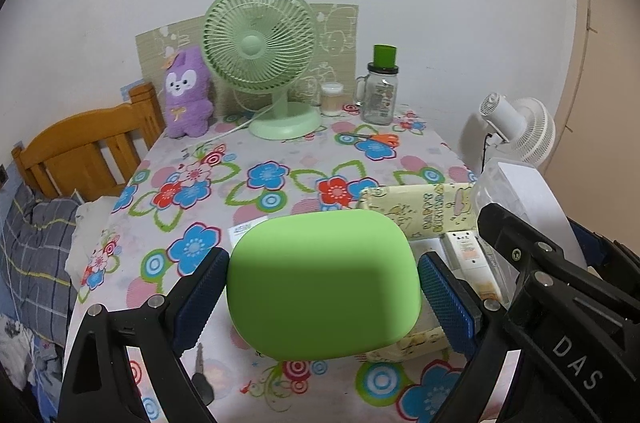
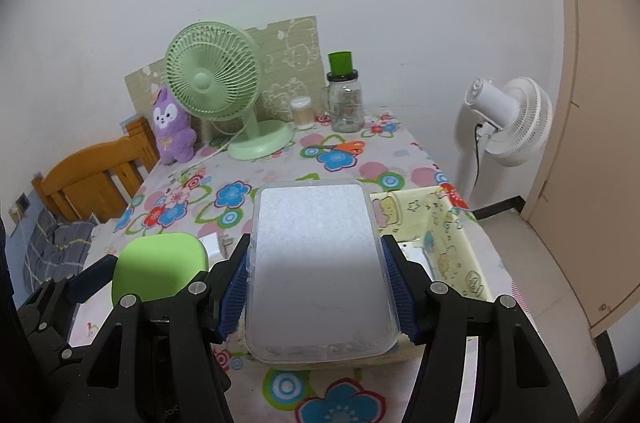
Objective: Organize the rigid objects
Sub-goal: 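Carry the green pad in the left tool while the right tool carries the case to the box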
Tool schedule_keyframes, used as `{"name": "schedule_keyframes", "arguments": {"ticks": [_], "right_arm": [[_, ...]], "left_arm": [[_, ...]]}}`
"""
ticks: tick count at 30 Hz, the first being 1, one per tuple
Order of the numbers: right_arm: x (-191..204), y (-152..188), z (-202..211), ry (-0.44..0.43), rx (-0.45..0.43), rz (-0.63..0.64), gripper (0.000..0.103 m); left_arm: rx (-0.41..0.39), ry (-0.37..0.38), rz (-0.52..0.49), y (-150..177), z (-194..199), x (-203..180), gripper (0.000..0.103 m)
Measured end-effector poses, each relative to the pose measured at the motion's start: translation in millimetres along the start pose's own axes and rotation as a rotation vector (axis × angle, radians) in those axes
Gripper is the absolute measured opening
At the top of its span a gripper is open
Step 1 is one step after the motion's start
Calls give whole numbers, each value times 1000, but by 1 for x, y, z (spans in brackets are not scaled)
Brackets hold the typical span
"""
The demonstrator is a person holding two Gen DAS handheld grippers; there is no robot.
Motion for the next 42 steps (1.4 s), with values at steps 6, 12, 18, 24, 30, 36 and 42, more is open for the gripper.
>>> {"name": "schedule_keyframes", "arguments": {"ticks": [6,12,18,24,30,36,42], "right_arm": [[-18,-1,-2,20,3,-25,64],[-33,-2,-5,41,7,-43,64],[-47,-3,-7,57,10,-64,64],[-63,-1,-11,76,21,-87,64],[-76,0,-17,89,34,-103,64],[-84,1,-31,91,55,-107,64],[-86,3,-46,81,82,-90,64]], "left_arm": [[6,18,-30,-3,-5,-19,95],[16,42,-53,-5,-12,-34,95],[27,74,-74,-7,-19,-49,95],[47,99,-95,-7,-28,-64,95],[65,124,-121,-5,-37,-80,95],[98,136,-139,-3,-52,-90,95],[136,153,-160,2,-67,-102,95]]}}
Point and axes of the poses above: each gripper's, at about its wrist camera, not at the fingertips, and z roughly against the way its jaws point, x to its left, y to its underside, the point moved 3 cm from there along -z, roughly the way its jaws point, and after that the axes turned 4 degrees about -x, right-handed, at the moved point
